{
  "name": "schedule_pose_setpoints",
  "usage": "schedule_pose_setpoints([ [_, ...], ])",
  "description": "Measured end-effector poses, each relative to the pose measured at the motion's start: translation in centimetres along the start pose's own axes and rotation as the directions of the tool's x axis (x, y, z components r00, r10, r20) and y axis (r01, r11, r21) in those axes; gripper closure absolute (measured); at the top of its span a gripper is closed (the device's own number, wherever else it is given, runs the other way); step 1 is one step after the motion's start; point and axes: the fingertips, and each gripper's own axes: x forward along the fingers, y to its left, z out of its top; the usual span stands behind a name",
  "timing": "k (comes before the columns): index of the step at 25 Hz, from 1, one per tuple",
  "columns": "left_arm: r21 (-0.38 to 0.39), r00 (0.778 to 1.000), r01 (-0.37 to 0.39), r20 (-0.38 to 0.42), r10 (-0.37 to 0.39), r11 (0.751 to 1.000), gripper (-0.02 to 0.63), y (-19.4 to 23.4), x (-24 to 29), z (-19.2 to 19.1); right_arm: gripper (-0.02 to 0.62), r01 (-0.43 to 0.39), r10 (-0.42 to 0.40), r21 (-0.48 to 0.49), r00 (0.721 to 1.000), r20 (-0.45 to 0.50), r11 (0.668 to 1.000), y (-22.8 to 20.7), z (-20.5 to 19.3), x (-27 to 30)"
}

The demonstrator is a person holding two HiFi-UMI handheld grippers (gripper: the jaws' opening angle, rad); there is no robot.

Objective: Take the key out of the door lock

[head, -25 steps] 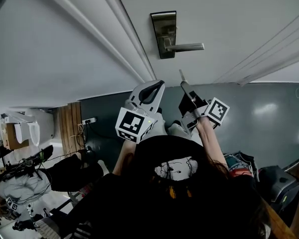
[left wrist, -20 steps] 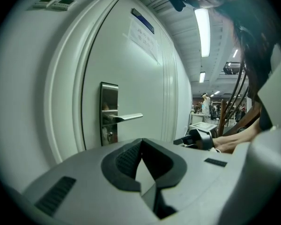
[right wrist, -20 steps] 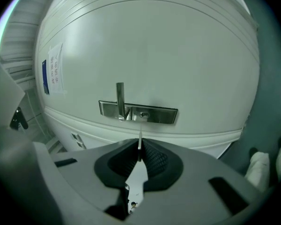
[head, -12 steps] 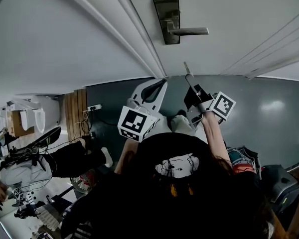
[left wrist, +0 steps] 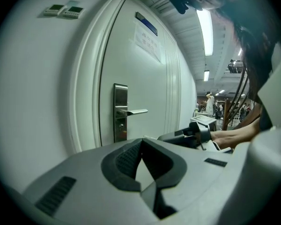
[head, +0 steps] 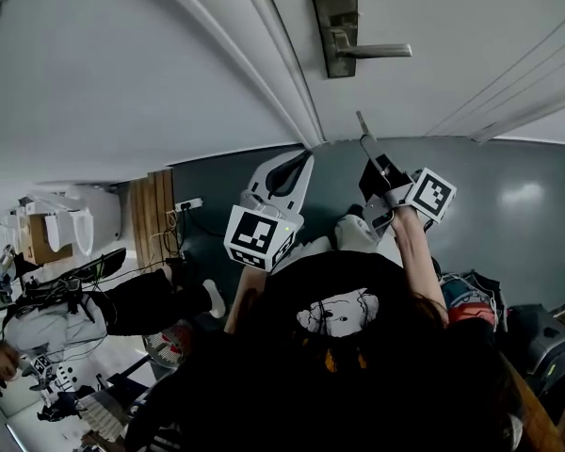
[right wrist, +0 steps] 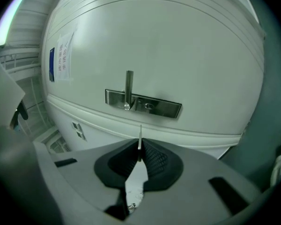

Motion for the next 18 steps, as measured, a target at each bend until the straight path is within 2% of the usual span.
schedule_pose_setpoints([
  [9, -0.047, 0.999, -0.022, 0.031, 0.024, 0.999, 0.598, 2.4, -6.3, -1.9, 0.575, 0.023, -0.025, -0.056, 0.999, -0.042, 0.998, 2.1, -6.5, 0.1],
  [18, -0.048, 0.998, 0.024, 0.054, -0.022, 0.999, 0.598, 0.5, -11.3, -3.7, 0.575, 0.028, -0.034, -0.129, 0.999, -0.042, 0.991, 4.3, -11.9, -2.6],
])
